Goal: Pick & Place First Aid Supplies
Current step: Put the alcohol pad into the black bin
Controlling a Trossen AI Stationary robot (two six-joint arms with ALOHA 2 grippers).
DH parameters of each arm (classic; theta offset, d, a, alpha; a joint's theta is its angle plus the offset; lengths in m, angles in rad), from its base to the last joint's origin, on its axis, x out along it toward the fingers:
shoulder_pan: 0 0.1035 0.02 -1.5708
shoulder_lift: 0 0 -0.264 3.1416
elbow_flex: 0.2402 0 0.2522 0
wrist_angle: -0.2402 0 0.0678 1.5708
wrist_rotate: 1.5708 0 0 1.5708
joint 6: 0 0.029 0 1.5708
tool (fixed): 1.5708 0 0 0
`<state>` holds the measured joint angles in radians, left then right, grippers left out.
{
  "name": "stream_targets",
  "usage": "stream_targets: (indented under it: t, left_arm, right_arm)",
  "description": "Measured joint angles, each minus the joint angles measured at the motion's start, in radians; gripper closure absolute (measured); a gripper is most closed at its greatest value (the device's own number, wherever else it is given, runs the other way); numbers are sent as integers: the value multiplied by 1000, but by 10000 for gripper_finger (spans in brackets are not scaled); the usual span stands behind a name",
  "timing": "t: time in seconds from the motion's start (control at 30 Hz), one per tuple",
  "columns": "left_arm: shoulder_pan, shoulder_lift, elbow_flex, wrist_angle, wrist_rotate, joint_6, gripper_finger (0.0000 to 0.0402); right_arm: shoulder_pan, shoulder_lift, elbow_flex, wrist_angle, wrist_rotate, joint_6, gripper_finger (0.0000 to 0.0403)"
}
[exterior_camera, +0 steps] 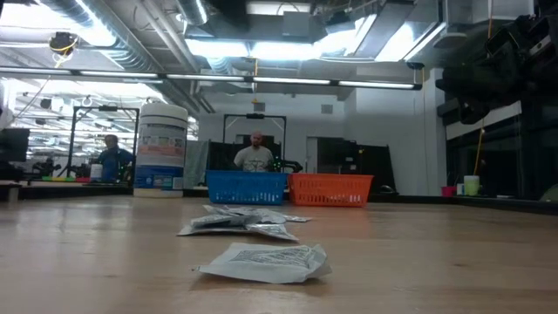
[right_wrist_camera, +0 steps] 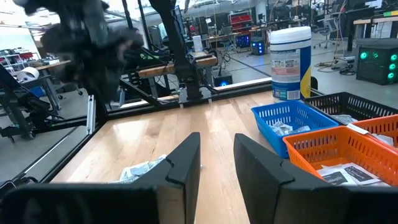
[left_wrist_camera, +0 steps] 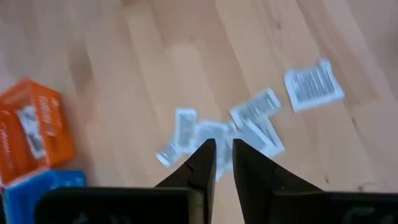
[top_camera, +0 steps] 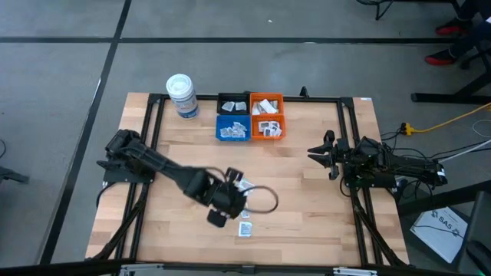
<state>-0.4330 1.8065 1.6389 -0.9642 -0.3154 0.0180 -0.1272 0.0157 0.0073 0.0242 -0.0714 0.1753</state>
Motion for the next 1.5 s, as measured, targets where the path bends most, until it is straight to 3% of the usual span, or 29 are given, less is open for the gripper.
stream_targets:
  t: [0.27,0.6,1.03,1.5]
  left_arm:
    - [-94,1,-240,212,15,-15,355]
    - [-96,1,-439,447,69,22,325]
    - [-8,79,-449,554,37,-258,216]
    - [4,130,-446,583,48,-292,208]
  right_arm:
    - [0,0,0,0,0,0,303]
    - [0,0,0,0,0,0,303]
    - [0,0,0,0,0,0,303]
    - [0,0,0,0,0,0,303]
